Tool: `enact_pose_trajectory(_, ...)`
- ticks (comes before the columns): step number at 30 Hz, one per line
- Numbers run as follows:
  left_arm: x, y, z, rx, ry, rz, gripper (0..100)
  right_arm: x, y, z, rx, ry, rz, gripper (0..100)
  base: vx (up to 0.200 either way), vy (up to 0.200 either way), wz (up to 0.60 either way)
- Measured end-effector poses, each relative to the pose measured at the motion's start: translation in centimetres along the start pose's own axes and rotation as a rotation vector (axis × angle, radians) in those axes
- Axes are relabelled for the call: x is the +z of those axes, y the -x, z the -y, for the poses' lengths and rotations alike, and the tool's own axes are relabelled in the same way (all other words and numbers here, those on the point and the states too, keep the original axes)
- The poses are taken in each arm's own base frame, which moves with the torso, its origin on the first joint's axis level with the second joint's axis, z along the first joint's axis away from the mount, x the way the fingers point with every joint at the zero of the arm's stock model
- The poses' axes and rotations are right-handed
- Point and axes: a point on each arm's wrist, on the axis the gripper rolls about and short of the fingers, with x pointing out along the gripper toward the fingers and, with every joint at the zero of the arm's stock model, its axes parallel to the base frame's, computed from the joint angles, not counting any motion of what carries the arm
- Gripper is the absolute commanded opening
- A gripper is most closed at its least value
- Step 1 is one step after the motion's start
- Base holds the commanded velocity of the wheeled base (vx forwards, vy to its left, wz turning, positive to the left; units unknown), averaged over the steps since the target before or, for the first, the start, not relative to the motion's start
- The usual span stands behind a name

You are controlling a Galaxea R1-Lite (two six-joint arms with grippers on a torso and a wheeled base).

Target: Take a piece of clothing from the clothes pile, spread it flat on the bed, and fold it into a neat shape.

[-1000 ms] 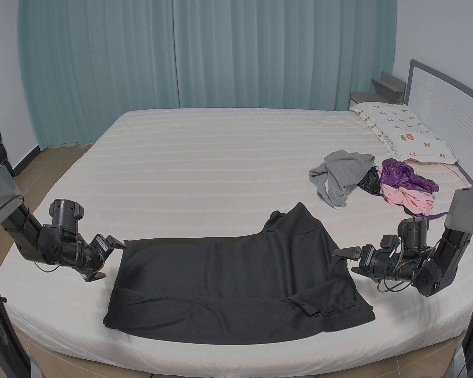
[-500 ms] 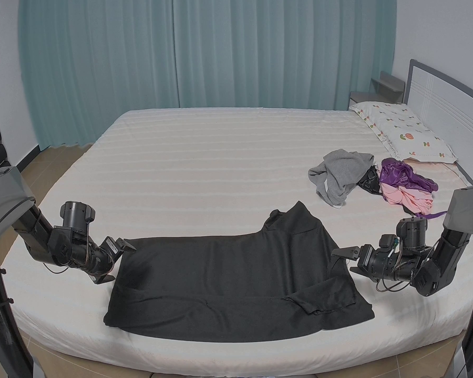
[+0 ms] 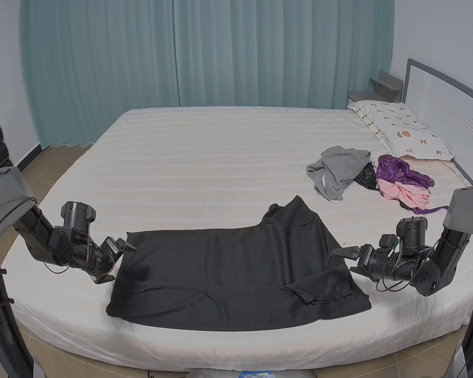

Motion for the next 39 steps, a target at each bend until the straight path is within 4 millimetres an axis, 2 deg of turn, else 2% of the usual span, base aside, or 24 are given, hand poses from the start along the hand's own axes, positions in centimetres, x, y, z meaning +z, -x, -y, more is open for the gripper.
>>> enact_pose_trajectory(2, 0.0, 0.0, 0.0, 0.000, 0.000, 0.000, 100, 0.0, 0.0, 0.0, 0.000, 0.000, 0.000, 100, 0.200, 0.000, 0.00)
enact_pose_trajectory(10, 0.4, -0.1, 0.4, -0.013, -0.012, 0.013, 100, 0.0, 0.0, 0.0, 0.000, 0.000, 0.000, 100, 0.000, 0.000, 0.00)
enact_pose_trajectory(17, 2.3, -1.1, 1.9, -0.060, -0.033, 0.058, 100, 0.0, 0.0, 0.0, -0.001, 0.000, 0.000, 100, 0.000, 0.000, 0.00)
enact_pose_trajectory(26, 5.3, -4.1, 3.9, -0.126, -0.151, 0.121, 100, -0.2, -0.1, 0.2, -0.007, -0.003, -0.005, 100, 0.000, 0.000, 0.00)
enact_pose_trajectory(32, 7.7, -7.0, 5.2, -0.181, -0.221, 0.180, 100, -0.3, -0.3, 0.4, -0.013, -0.006, -0.012, 100, 0.000, 0.000, 0.00)
enact_pose_trajectory(39, 9.0, -10.2, 3.8, -0.171, -0.264, 0.196, 100, -0.5, -0.8, 0.6, -0.018, -0.007, -0.026, 100, 0.000, 0.000, 0.00)
